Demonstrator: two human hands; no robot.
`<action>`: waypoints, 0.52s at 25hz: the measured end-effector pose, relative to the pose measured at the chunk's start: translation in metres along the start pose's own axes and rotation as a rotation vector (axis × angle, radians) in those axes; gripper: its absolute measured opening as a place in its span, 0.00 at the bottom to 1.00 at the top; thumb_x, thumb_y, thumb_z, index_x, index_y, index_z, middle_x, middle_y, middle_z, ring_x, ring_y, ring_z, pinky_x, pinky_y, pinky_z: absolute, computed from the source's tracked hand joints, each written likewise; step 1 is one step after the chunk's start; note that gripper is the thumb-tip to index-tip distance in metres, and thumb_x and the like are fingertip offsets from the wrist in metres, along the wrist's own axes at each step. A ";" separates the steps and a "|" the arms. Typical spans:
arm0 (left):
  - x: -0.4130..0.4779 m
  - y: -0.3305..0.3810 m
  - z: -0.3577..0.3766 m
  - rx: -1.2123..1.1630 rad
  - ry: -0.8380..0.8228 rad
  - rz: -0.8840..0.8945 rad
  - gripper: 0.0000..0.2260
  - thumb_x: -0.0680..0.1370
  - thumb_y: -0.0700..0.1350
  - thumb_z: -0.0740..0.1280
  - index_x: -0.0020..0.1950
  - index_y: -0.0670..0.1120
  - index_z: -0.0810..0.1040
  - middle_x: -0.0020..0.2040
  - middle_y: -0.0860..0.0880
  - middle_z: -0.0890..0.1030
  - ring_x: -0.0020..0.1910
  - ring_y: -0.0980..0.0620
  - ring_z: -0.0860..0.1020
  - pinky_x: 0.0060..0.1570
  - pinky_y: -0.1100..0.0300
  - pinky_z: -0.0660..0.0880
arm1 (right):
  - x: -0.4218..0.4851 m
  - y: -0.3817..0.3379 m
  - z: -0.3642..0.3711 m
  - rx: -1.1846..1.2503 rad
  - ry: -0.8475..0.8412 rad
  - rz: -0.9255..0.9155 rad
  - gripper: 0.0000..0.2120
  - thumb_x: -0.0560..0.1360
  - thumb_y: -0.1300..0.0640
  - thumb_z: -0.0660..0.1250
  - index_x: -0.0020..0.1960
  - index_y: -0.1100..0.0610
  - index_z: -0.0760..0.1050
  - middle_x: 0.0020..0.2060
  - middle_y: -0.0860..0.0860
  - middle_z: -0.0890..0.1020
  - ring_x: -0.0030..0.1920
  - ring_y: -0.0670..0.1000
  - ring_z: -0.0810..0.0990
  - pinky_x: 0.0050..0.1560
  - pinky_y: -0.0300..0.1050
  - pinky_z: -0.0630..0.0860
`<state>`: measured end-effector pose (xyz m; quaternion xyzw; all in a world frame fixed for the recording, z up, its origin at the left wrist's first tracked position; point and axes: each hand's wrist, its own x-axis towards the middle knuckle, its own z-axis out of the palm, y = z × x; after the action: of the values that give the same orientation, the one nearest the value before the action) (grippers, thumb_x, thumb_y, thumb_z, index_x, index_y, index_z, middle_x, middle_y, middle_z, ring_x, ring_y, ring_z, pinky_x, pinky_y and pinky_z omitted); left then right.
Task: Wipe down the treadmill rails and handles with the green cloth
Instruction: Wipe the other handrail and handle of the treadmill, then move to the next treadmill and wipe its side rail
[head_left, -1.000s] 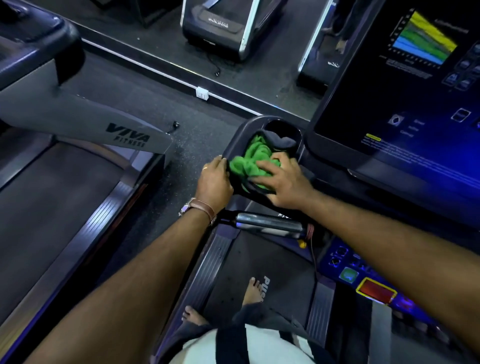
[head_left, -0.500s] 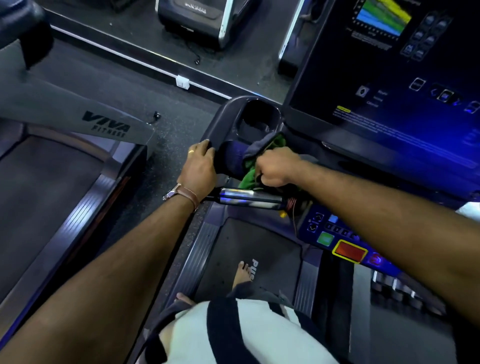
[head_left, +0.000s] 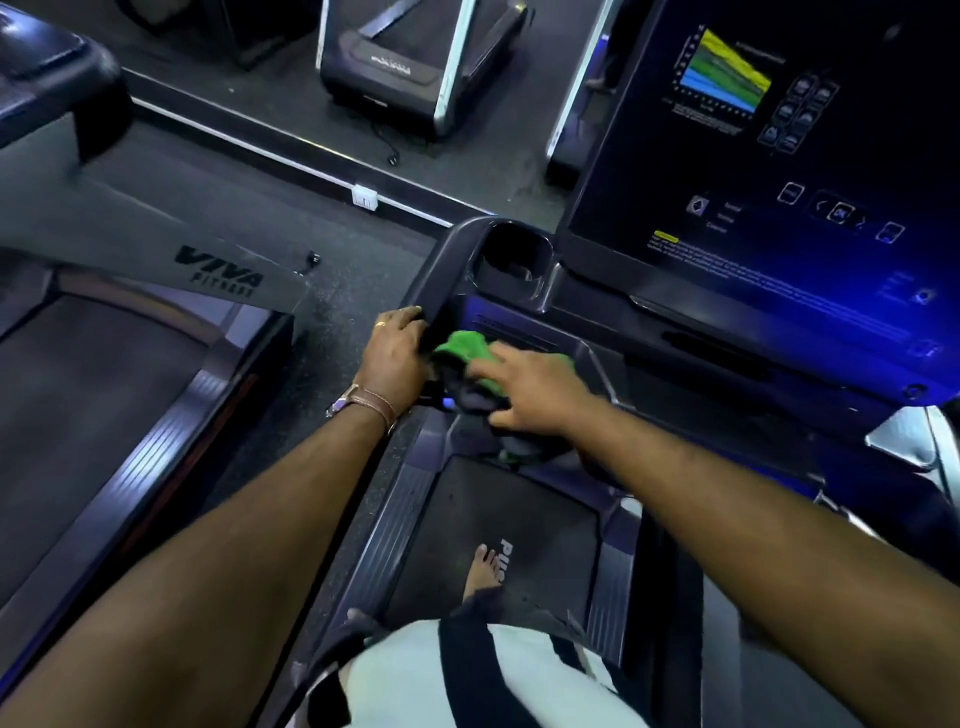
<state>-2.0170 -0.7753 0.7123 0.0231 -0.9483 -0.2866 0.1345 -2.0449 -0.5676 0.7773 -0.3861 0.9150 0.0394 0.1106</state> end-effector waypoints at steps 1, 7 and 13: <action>-0.002 0.002 -0.001 -0.024 0.025 -0.023 0.15 0.66 0.30 0.68 0.52 0.33 0.80 0.58 0.36 0.79 0.57 0.34 0.75 0.59 0.50 0.73 | -0.003 0.013 -0.013 0.021 -0.047 0.105 0.27 0.68 0.43 0.71 0.65 0.43 0.71 0.62 0.49 0.76 0.59 0.55 0.77 0.50 0.48 0.74; -0.028 0.038 -0.022 -0.390 0.279 -0.288 0.09 0.74 0.32 0.64 0.52 0.37 0.80 0.50 0.39 0.82 0.49 0.43 0.80 0.52 0.57 0.73 | 0.025 0.006 -0.060 1.401 0.529 0.397 0.15 0.71 0.68 0.64 0.55 0.55 0.77 0.43 0.50 0.82 0.41 0.46 0.79 0.45 0.40 0.76; -0.066 0.069 -0.076 -0.956 0.184 -0.606 0.27 0.75 0.55 0.60 0.70 0.41 0.68 0.64 0.44 0.75 0.62 0.44 0.74 0.65 0.45 0.70 | 0.017 -0.063 -0.059 1.987 0.169 0.195 0.30 0.67 0.79 0.52 0.59 0.54 0.74 0.44 0.56 0.83 0.43 0.57 0.82 0.52 0.57 0.79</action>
<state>-1.9308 -0.7507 0.7951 0.2552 -0.6488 -0.7061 0.1238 -2.0215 -0.6323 0.8320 -0.0435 0.5652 -0.7617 0.3137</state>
